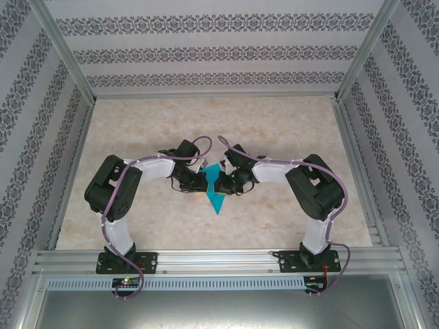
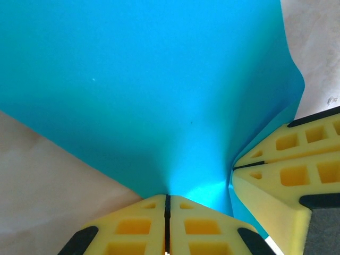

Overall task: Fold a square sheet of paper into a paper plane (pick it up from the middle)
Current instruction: Third fold the triangle at the center of the table.

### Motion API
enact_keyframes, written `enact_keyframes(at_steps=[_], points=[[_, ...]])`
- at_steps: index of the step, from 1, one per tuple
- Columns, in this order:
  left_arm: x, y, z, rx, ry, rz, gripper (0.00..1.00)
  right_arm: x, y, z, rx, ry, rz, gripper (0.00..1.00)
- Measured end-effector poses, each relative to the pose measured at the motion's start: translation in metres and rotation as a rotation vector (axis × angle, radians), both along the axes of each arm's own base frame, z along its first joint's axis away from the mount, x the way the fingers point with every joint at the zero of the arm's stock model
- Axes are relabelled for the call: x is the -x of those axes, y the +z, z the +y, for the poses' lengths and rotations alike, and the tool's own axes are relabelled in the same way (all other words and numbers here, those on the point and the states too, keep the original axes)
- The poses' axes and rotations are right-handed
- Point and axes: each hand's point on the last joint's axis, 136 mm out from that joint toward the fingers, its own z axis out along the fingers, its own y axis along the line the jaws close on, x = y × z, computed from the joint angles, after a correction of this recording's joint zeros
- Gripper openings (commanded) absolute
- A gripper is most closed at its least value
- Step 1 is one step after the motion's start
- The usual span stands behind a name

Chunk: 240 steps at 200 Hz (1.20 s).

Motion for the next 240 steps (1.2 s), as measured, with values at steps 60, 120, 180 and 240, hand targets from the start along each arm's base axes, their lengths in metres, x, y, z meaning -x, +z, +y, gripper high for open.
enact_keyframes(at_steps=[60, 120, 180, 240], points=[[0.0007, 0.0000, -0.0005, 0.004, -0.001, 0.002, 0.10, -0.0025, -0.0037, 0.0013, 0.006, -0.001, 0.004, 0.10], [0.0008, 0.0002, -0.0009, 0.007, -0.002, 0.004, 0.10, -0.0024, -0.0044, 0.0013, 0.008, -0.001, 0.006, 0.11], [0.0019, 0.0001, -0.0018, 0.014, -0.004, 0.007, 0.11, -0.0027, -0.0022, 0.0048, 0.005, 0.010, 0.001, 0.29], [0.0027, 0.0030, 0.0005, 0.021, 0.007, 0.010, 0.13, -0.0037, 0.0008, 0.0079, -0.012, 0.014, -0.002, 0.39]])
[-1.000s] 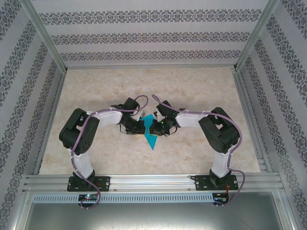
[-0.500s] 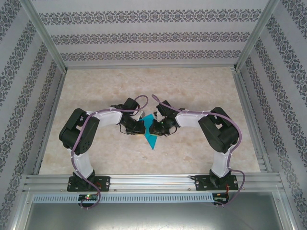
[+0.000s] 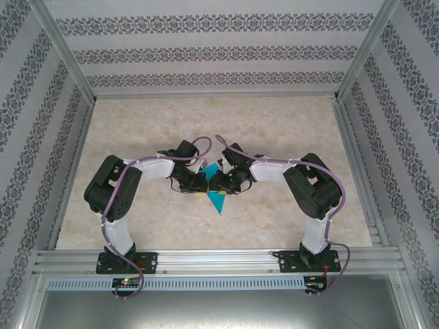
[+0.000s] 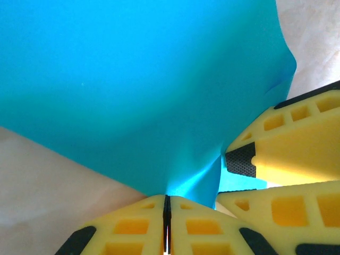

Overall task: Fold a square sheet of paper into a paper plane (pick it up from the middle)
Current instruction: Third fold the triangle at the center of the table.

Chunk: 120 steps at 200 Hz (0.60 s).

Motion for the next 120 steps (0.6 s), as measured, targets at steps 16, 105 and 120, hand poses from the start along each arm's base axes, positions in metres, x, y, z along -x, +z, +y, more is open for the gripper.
enact_keyframes(at_steps=[16, 105, 120], points=[[0.000, 0.001, 0.001, -0.004, 0.007, -0.002, 0.14, 0.000, 0.001, 0.001, -0.006, 0.003, 0.001, 0.39], [0.002, 0.036, -0.006, 0.084, 0.037, -0.034, 0.12, 0.000, -0.002, -0.002, 0.012, -0.008, -0.004, 0.18], [0.002, 0.038, -0.009, 0.101, 0.040, -0.031, 0.11, 0.000, -0.004, -0.004, 0.020, -0.012, -0.003, 0.14]])
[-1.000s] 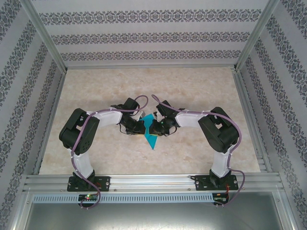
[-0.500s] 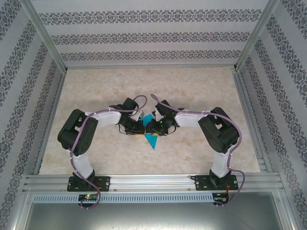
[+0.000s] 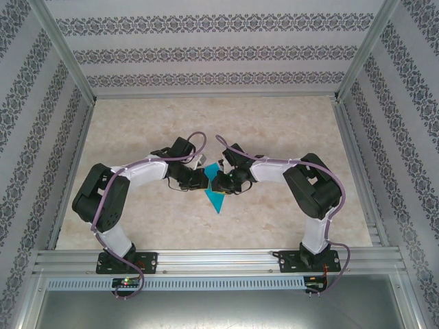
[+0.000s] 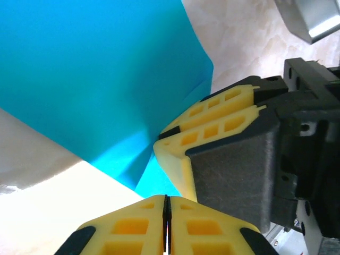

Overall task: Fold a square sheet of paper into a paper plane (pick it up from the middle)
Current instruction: Third fold the triangle at the center of the table.

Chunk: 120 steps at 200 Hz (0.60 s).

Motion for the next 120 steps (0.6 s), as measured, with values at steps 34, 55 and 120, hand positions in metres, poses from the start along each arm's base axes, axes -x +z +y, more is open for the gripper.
enact_keyframes(at_steps=[34, 55, 120], points=[[0.003, 0.000, -0.005, 0.037, 0.004, 0.020, 0.10, 0.000, -0.002, -0.001, -0.003, -0.001, -0.004, 0.09], [0.003, -0.003, -0.010, 0.054, 0.002, 0.030, 0.09, 0.000, -0.002, 0.001, -0.017, 0.002, -0.009, 0.05], [0.004, -0.011, -0.018, 0.085, -0.012, 0.059, 0.06, 0.000, -0.002, -0.001, -0.028, -0.001, -0.008, 0.00]])
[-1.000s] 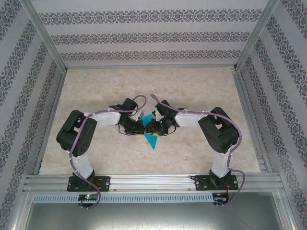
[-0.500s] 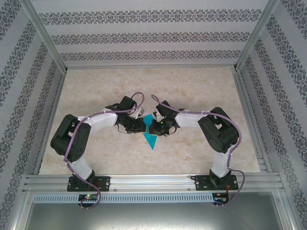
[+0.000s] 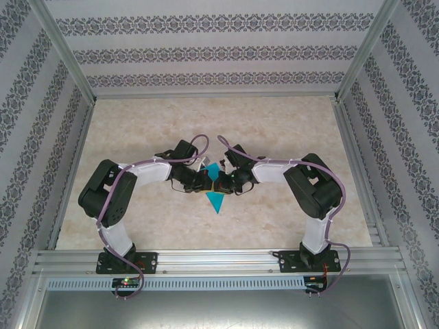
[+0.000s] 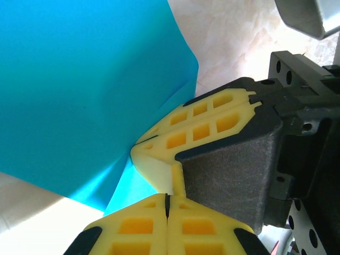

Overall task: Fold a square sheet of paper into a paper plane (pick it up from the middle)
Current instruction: Third fold the triangle at the center of the table.

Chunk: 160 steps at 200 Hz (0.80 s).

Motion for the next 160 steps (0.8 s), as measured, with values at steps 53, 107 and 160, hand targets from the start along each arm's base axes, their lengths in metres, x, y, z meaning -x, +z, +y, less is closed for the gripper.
enact_keyframes(at_steps=[53, 107, 160], points=[[0.000, -0.002, 0.000, 0.005, -0.001, -0.003, 0.04, 0.000, 0.000, -0.001, -0.001, -0.003, 0.000, 0.00], [0.005, -0.013, 0.007, -0.026, 0.019, 0.008, 0.04, 0.000, 0.000, -0.001, -0.005, -0.002, 0.001, 0.00], [0.003, -0.012, 0.005, -0.017, 0.028, 0.003, 0.03, 0.000, 0.001, -0.001, -0.006, -0.001, 0.001, 0.00]])
